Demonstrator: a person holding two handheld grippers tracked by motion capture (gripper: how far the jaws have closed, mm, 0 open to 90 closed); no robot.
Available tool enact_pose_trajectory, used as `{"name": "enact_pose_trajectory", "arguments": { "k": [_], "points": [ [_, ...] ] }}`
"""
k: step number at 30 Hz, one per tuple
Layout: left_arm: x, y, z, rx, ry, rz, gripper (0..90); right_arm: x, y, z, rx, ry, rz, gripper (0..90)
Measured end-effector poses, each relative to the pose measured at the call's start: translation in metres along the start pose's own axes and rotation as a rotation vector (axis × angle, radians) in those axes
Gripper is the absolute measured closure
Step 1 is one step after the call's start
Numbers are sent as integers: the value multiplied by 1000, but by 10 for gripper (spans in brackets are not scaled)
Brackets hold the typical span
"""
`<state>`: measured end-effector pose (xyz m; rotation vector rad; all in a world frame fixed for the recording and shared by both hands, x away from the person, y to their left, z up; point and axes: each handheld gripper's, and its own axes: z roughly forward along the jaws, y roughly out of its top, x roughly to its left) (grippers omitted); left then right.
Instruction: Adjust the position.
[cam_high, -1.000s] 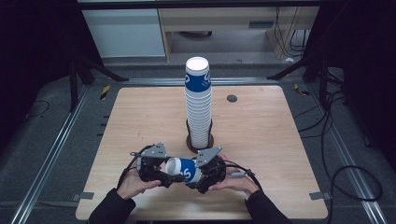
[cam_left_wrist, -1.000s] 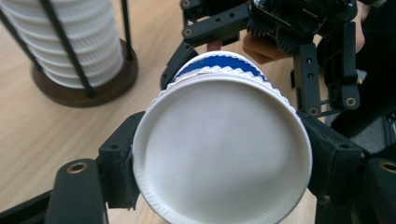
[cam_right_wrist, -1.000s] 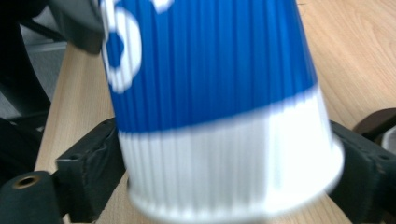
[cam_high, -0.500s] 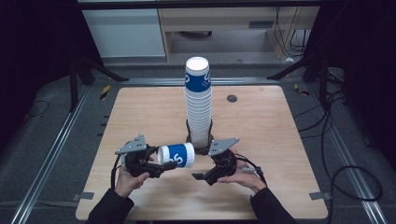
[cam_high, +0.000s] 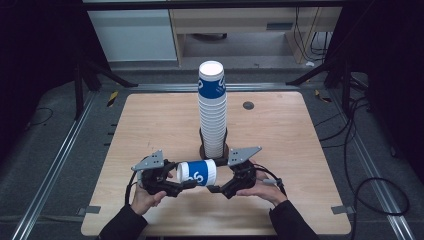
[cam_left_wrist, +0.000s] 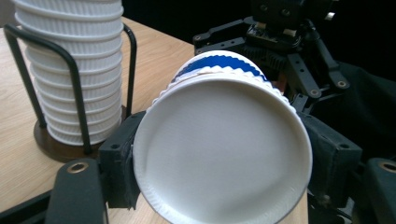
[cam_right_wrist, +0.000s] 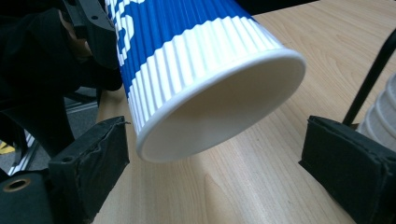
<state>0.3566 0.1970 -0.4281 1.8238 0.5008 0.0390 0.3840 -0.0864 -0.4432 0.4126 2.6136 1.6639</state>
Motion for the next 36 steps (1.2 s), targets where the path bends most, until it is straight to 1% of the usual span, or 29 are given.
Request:
{"name": "enact_pose_trajectory", "arguments": {
  "k": [4,5,6,10,14,15,19,22,24,28,31,33,34,35,36],
  "points": [
    [-3,1,1,0,-32,7,257,2,1,1,-9,25,-3,75],
    [-3,1,1,-2,-31,11,258,2,1,2,-8,30,-4,74],
    [-4,1,1,1,-44,11,258,2,1,2,-8,32,-5,73],
    [-6,1,4,12,-69,19,258,4,1,4,-8,70,-9,70],
    [-9,1,7,29,-83,30,258,7,1,8,-3,99,-20,75],
    [-9,1,7,32,-84,31,258,7,1,8,-2,106,-21,93],
    [-8,1,7,37,-90,24,258,7,0,8,-9,124,-30,126],
    [-8,2,7,39,-85,25,256,6,0,8,-8,127,-35,136],
    [-7,2,8,40,-85,12,253,6,0,7,-11,128,-33,140],
    [-6,3,6,44,-83,12,241,6,0,6,-12,113,-44,146],
    [-4,6,3,66,-82,19,216,5,0,5,-5,103,-47,147],
    [-2,7,0,95,-93,20,200,4,0,3,5,87,-52,147],
    [0,8,-1,118,-79,34,191,4,0,3,9,83,-54,147],
    [0,8,-2,133,-76,38,192,4,-1,4,26,68,-63,147],
    [2,7,-2,165,-76,43,189,4,-2,5,36,64,-69,147]
  ]
}}
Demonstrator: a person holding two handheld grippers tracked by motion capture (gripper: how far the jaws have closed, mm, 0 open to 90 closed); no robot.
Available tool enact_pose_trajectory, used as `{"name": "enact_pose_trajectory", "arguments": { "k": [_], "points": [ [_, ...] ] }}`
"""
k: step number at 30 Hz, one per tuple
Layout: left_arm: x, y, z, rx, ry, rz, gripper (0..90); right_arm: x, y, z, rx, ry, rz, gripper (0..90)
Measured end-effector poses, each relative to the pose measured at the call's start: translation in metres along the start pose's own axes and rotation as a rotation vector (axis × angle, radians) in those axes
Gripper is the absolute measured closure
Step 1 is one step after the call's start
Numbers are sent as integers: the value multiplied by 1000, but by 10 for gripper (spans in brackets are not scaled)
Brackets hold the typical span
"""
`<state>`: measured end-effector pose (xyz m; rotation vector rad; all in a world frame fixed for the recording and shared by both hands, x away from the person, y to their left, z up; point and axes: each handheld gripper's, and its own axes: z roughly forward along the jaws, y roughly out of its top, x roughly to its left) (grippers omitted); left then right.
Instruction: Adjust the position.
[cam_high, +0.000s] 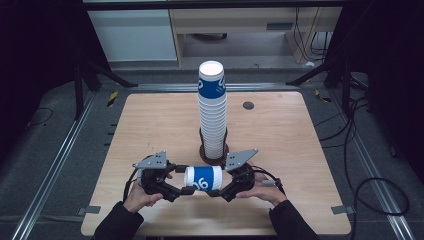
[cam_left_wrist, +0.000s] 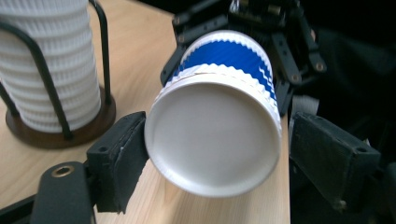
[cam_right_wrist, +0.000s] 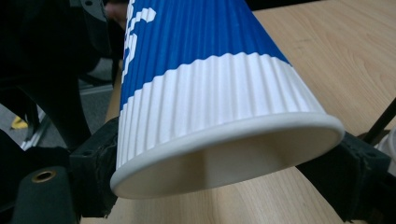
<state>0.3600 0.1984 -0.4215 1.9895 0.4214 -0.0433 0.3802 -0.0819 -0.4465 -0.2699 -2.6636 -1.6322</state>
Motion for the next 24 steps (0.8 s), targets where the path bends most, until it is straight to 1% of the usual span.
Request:
{"name": "enact_pose_trajectory", "arguments": {
  "k": [1,2,4,5,7,8,9,10,12,15,18,20,24],
  "points": [
    [1,-1,0,18,5,6,180,0,-1,2,20,-8,-6,147],
    [2,-2,1,47,6,14,180,0,-2,3,31,-11,-10,147],
    [2,-3,3,80,11,25,178,1,-3,7,57,-15,-22,146],
    [1,-3,5,99,5,30,178,2,-4,10,70,-13,-28,146],
    [0,-4,8,131,10,44,176,3,-5,14,89,-6,-40,146],
    [-1,-5,12,161,2,51,178,4,-6,15,95,-3,-41,146],
    [-2,-5,13,168,1,54,177,5,-6,18,107,5,-47,146],
    [-3,-5,15,186,5,64,179,5,-6,19,109,9,-50,145],
    [-5,-6,19,224,-1,83,184,7,-7,22,121,21,-56,145],
    [-7,-8,25,272,-6,100,206,9,-7,27,140,42,-64,144],
    [-8,-9,27,300,-14,110,243,10,-8,29,150,57,-71,144],
    [-8,-9,27,309,-15,110,247,11,-8,30,156,59,-76,144],
    [-8,-9,26,301,-16,113,253,11,-8,30,152,62,-73,141]
  ]
}}
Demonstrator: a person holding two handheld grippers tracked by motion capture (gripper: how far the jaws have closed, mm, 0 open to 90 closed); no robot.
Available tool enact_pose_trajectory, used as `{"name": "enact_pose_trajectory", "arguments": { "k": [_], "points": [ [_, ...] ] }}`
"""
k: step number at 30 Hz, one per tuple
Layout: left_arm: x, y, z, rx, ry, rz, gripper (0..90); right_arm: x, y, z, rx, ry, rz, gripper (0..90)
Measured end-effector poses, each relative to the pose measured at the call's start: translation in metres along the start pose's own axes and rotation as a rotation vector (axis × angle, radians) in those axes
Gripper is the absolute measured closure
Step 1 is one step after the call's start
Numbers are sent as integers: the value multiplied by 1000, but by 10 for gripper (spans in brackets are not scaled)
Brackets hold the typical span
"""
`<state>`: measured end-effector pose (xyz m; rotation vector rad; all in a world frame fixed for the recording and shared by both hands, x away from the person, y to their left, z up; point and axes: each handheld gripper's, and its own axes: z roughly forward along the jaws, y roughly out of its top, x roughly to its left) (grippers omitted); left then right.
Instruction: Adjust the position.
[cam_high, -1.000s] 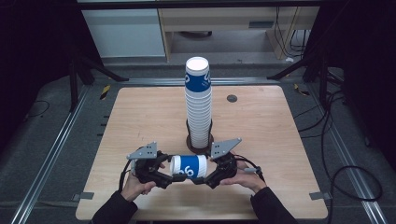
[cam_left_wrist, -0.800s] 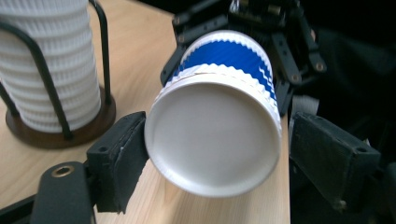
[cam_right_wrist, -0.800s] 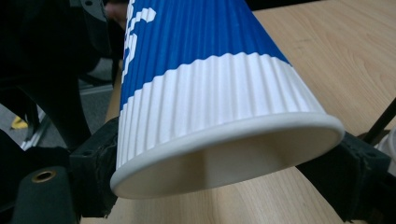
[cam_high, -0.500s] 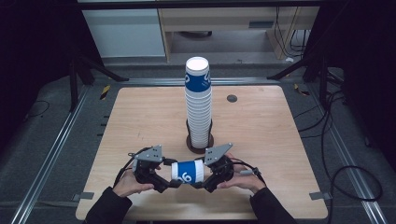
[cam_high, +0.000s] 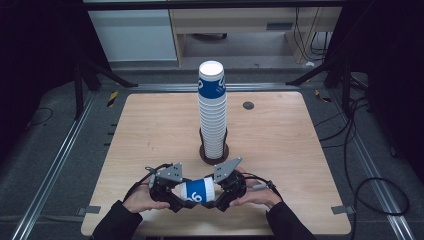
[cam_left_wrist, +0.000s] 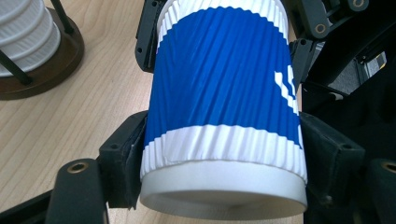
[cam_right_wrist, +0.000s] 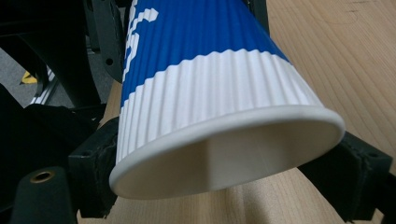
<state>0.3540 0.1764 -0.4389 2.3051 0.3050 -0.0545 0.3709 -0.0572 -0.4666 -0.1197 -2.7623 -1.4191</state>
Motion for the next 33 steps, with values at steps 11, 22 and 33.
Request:
{"name": "enact_pose_trajectory", "arguments": {
  "k": [11,22,33],
  "points": [
    [13,-8,-25,-152,55,-64,254,-7,1,-19,-77,-63,53,87],
    [16,-13,-38,-400,68,-102,253,-15,1,-41,-210,-89,127,87],
    [6,-7,-17,-342,-12,-57,254,-12,4,-43,-273,-18,128,90]
  ]
}}
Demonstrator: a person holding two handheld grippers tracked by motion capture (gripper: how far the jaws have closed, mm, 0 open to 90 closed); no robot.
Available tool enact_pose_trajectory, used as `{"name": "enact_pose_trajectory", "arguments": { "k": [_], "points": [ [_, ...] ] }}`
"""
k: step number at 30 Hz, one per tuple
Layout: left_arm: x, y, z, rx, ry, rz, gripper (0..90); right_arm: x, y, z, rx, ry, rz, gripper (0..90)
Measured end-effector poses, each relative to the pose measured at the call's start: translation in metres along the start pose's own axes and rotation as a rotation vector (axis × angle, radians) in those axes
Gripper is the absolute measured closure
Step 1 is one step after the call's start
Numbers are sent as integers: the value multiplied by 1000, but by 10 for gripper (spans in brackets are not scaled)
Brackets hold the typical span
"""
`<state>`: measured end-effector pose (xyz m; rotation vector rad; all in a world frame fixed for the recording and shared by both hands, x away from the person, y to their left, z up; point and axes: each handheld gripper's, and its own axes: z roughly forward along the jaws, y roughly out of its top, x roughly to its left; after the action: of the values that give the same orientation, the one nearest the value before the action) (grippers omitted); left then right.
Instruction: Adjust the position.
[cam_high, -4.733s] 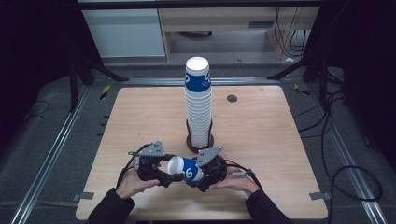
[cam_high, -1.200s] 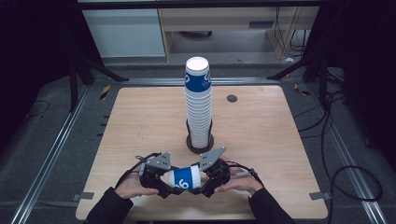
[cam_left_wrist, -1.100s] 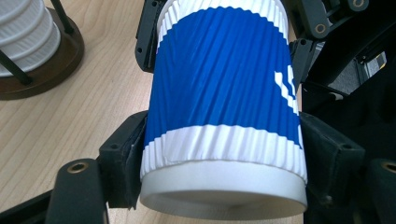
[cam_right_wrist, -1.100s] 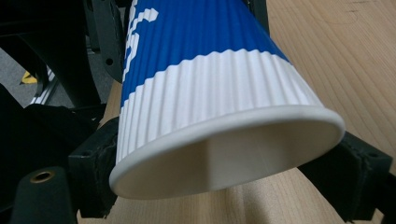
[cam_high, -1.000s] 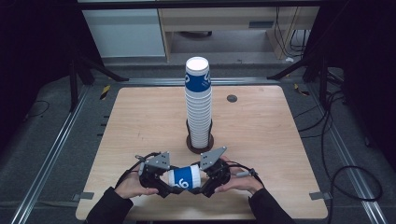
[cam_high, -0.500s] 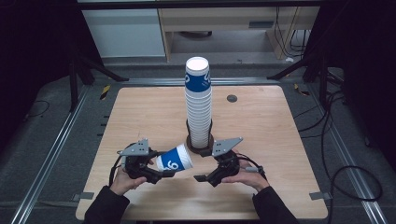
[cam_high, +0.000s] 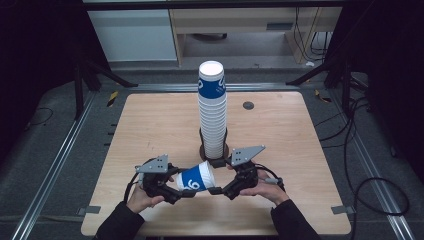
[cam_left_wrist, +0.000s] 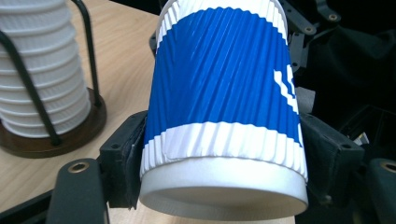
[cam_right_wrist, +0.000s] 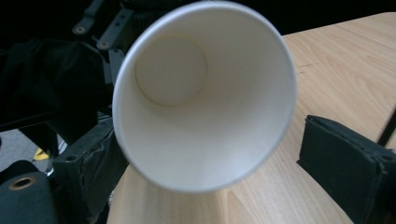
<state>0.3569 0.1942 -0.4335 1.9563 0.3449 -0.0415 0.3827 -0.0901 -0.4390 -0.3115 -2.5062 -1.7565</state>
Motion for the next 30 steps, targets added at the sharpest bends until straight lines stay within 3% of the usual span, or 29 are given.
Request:
{"name": "enact_pose_trajectory", "arguments": {
  "k": [4,9,22,28,30],
  "points": [
    [-2,0,4,18,-29,5,255,2,0,4,6,37,-1,89],
    [-5,0,9,46,-33,16,254,3,-1,8,5,79,10,114],
    [-2,1,8,41,-24,-7,245,3,-1,6,4,66,6,155],
    [2,2,0,45,-1,-16,205,1,1,-1,3,27,2,160],
    [4,2,-3,67,15,-15,180,0,1,-3,4,17,2,160]
  ]
}}
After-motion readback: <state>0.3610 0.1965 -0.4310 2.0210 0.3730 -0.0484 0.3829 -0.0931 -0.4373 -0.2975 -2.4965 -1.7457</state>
